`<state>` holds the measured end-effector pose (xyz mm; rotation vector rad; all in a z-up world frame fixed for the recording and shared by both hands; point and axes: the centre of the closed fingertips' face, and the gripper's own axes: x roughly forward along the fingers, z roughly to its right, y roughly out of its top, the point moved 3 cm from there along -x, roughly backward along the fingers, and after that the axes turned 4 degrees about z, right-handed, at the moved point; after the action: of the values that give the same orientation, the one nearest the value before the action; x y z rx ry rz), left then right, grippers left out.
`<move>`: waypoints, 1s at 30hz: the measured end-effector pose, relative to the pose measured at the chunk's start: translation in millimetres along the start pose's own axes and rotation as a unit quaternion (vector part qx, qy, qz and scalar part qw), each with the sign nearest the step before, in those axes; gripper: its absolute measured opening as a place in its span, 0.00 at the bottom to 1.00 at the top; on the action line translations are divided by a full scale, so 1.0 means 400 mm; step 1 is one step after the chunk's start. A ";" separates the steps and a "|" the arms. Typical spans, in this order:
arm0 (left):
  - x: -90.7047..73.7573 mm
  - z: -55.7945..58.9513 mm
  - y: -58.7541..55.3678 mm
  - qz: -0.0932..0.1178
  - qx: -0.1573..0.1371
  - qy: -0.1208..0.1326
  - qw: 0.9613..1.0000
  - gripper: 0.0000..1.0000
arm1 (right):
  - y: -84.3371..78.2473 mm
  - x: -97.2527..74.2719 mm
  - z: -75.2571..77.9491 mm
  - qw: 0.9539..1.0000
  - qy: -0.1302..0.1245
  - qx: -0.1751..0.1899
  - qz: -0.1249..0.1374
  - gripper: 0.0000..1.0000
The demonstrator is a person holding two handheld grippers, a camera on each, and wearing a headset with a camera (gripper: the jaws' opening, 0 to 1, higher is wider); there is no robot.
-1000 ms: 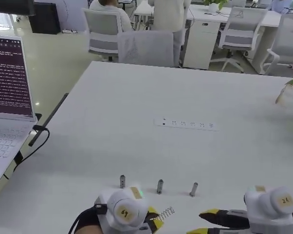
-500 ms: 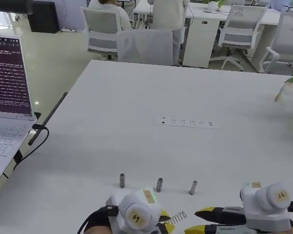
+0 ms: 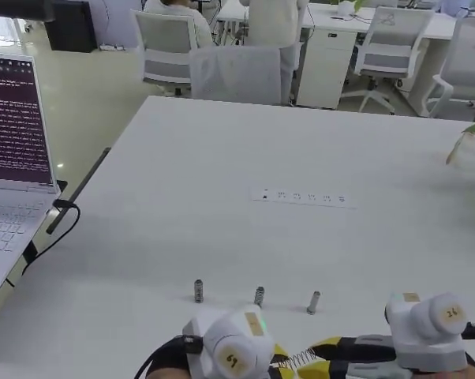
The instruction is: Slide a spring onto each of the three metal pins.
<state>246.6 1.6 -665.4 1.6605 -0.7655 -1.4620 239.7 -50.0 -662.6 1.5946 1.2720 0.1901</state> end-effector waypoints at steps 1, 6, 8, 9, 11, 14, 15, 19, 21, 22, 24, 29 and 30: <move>0.000 0.001 0.000 0.000 0.002 -0.001 1.000 0.02 | 0.001 0.000 -0.001 1.000 0.002 0.001 0.001 0.24; 0.001 0.008 0.001 -0.001 0.016 -0.004 1.000 0.02 | 0.003 -0.002 -0.002 1.000 0.006 0.002 0.000 0.19; 0.002 0.008 0.000 -0.001 0.018 -0.005 1.000 0.02 | 0.006 -0.004 -0.002 1.000 0.007 0.000 -0.001 0.17; 0.002 0.008 -0.001 -0.002 0.021 -0.005 1.000 0.02 | 0.007 -0.005 -0.001 1.000 0.008 0.000 0.001 0.16; 0.003 0.009 -0.002 -0.004 0.027 -0.006 1.000 0.02 | 0.011 -0.006 -0.001 1.000 0.009 0.003 0.005 0.13; 0.005 0.009 -0.004 -0.006 0.030 -0.007 1.000 0.02 | 0.013 -0.007 -0.006 1.000 0.011 0.002 0.005 0.12; 0.005 0.010 -0.004 -0.008 0.033 -0.007 0.999 0.02 | 0.013 -0.007 -0.007 1.000 0.011 0.001 0.004 0.12; 0.007 0.011 -0.006 -0.010 0.039 -0.008 0.999 0.02 | 0.018 -0.006 -0.015 1.000 0.017 -0.001 0.005 0.10; 0.009 0.012 -0.004 -0.008 0.040 -0.009 0.999 0.02 | 0.018 -0.003 -0.017 1.000 0.018 -0.005 0.002 0.11; 0.010 0.012 -0.003 -0.008 0.042 -0.009 0.999 0.02 | 0.018 -0.001 -0.018 1.000 0.018 -0.007 0.000 0.11; 0.013 0.011 -0.002 -0.008 0.044 -0.009 0.999 0.02 | 0.019 0.002 -0.019 1.000 0.019 -0.011 -0.004 0.11; 0.018 0.005 -0.003 -0.007 0.044 -0.005 0.999 0.02 | 0.027 0.004 -0.022 0.999 0.016 -0.026 -0.011 0.09; 0.019 0.005 -0.001 -0.006 0.044 -0.005 0.999 0.02 | 0.030 0.004 -0.021 0.999 0.014 -0.031 -0.013 0.09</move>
<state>245.7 -4.8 -669.9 1.7281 -0.8375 -1.4647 242.2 -42.5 -650.2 1.5266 1.2958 0.2334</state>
